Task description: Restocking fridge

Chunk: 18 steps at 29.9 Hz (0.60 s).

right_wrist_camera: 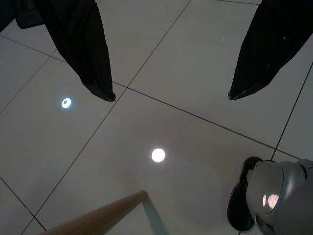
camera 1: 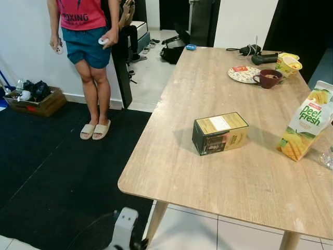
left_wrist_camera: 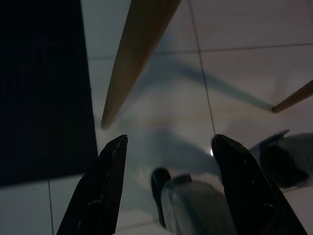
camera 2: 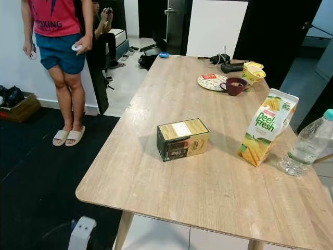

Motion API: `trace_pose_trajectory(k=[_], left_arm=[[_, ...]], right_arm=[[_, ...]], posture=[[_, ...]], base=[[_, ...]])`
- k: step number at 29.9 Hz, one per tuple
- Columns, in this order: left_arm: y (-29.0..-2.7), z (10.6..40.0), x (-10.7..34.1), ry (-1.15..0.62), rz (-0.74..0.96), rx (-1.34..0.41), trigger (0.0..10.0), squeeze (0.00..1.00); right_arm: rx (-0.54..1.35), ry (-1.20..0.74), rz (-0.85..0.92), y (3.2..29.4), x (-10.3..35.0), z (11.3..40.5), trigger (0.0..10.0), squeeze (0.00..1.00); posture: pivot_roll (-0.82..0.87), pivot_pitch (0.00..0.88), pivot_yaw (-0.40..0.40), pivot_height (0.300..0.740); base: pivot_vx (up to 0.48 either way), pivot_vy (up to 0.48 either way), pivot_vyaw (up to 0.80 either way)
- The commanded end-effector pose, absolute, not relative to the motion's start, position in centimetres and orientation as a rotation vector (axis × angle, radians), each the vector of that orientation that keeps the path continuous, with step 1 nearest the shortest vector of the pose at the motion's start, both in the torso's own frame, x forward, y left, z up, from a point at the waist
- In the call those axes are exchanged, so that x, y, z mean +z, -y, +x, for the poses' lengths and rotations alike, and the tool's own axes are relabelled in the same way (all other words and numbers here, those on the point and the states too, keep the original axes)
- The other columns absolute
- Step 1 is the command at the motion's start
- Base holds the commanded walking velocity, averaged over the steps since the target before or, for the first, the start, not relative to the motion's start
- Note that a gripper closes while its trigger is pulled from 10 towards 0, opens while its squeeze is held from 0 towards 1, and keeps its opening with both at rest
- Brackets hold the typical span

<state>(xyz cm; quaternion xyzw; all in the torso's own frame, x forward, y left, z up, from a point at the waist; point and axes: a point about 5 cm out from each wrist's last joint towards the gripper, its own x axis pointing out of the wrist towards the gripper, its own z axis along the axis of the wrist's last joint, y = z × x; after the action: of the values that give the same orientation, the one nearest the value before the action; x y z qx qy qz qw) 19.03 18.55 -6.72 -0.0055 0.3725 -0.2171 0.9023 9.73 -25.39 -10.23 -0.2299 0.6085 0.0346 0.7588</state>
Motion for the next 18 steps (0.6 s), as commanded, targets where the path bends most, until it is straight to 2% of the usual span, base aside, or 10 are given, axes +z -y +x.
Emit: trace_pose_trajectory(k=[1,2,4,10,14,18], left_arm=[[-18.1,20.3,-5.9,-0.712,-0.005,-0.471,10.0,0.00],[-17.2,21.7,-5.1,-0.657,-0.009,-0.491,10.0,0.00],[-16.8,22.1,-4.9,-0.644,-0.008,-0.499,10.0,0.00],[-15.2,21.7,-5.4,-0.671,0.020,-0.533,10.0,0.00],[-15.8,20.4,-6.5,-0.744,0.002,-0.474,10.0,0.00],[-18.3,18.1,-7.7,-0.842,-0.013,-0.341,10.0,0.00]], right_arm=[[0.080,-1.321,-0.499,25.3,-10.2,9.8,10.0,0.00],[0.084,-1.320,-0.502,25.2,-10.2,9.9,10.0,0.00],[0.086,-1.321,-0.504,25.2,-10.3,9.8,10.0,0.00],[0.094,-1.330,-0.510,25.2,-10.3,9.4,10.0,0.00],[0.093,-1.332,-0.511,25.3,-10.3,9.3,10.0,0.00],[0.091,-1.336,-0.515,25.5,-10.3,9.2,10.0,0.00]], posture=[[0.07,0.000,-0.033,0.740],[0.07,0.000,-0.033,0.740],[0.07,0.000,-0.033,0.740],[0.05,0.000,-0.032,0.740],[0.05,0.000,-0.032,0.740],[0.05,0.000,-0.035,0.740]], base=[[0.000,0.000,0.00],[0.000,0.000,0.00],[0.000,0.000,0.00],[0.000,0.000,0.00],[0.000,0.000,0.00],[0.000,0.000,0.00]])
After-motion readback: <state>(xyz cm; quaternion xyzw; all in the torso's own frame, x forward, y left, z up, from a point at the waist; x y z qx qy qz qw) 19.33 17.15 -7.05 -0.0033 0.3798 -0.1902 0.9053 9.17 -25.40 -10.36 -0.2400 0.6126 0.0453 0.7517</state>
